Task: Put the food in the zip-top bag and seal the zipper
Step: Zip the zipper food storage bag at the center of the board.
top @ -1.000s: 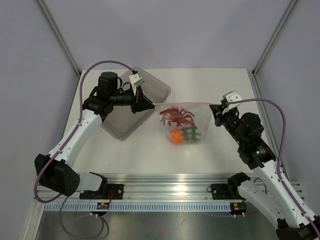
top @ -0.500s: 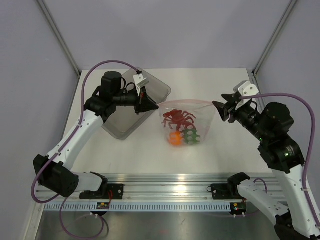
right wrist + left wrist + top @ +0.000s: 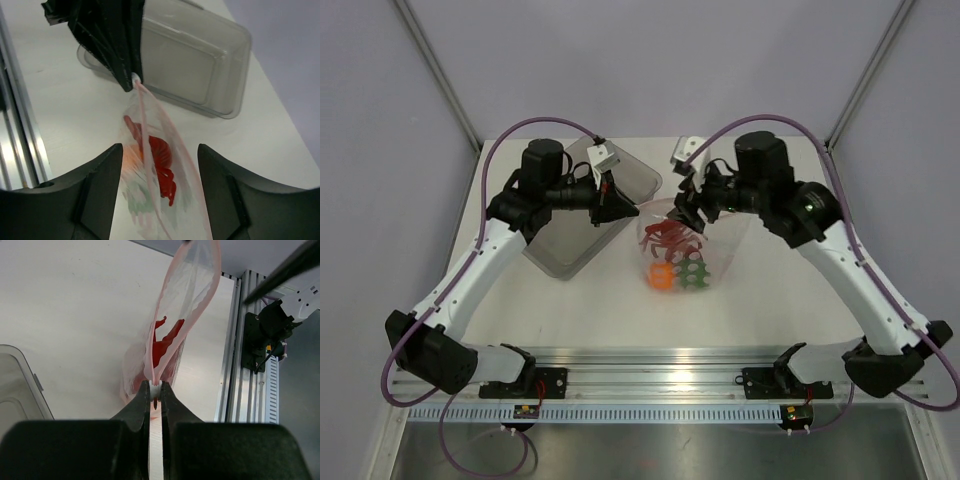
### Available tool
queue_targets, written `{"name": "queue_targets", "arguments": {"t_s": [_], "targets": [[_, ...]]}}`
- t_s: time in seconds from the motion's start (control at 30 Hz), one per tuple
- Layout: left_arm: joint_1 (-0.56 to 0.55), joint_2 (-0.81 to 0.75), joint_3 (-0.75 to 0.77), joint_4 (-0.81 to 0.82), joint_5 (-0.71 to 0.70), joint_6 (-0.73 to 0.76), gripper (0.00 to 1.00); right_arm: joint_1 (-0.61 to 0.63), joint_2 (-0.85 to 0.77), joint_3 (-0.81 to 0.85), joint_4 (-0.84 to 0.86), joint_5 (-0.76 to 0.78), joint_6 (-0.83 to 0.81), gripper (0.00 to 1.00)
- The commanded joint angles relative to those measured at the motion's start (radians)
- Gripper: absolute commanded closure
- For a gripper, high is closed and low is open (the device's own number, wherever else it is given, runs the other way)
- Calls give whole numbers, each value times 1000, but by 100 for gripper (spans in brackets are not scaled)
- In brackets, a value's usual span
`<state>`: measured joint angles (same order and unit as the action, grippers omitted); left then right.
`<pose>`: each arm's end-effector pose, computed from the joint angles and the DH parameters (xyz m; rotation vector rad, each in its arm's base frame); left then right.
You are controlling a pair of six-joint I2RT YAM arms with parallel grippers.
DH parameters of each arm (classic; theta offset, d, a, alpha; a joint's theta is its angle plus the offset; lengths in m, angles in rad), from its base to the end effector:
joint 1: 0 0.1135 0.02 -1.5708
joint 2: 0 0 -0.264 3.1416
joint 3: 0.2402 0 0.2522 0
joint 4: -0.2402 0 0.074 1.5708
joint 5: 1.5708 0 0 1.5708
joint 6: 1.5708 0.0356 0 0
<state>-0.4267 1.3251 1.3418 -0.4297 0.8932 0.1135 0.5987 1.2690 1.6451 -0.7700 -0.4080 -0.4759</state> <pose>0.2506 -0.1444 0.3950 1.0703 1.6573 -1.0825 0.1951 0.1502 0.4704 -1.2247 1.5317 0.4807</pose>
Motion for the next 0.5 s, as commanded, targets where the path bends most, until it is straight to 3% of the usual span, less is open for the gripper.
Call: {"name": "queue_targets", "arguments": {"t_s": [0.0,0.3,0.4,0.47], "targets": [[-4,-1,65,23,24,18,100,69,72,77,-35,43,-49,31],[-4,13,83,0,36,40,100,87,182,87,15,32,-53,27],[-4,13,83,0,44,40,100,88,201,82,40,43,-47,32],[-4,17,86,2,49,40,100,88,207,79,46,38,-41,43]]}}
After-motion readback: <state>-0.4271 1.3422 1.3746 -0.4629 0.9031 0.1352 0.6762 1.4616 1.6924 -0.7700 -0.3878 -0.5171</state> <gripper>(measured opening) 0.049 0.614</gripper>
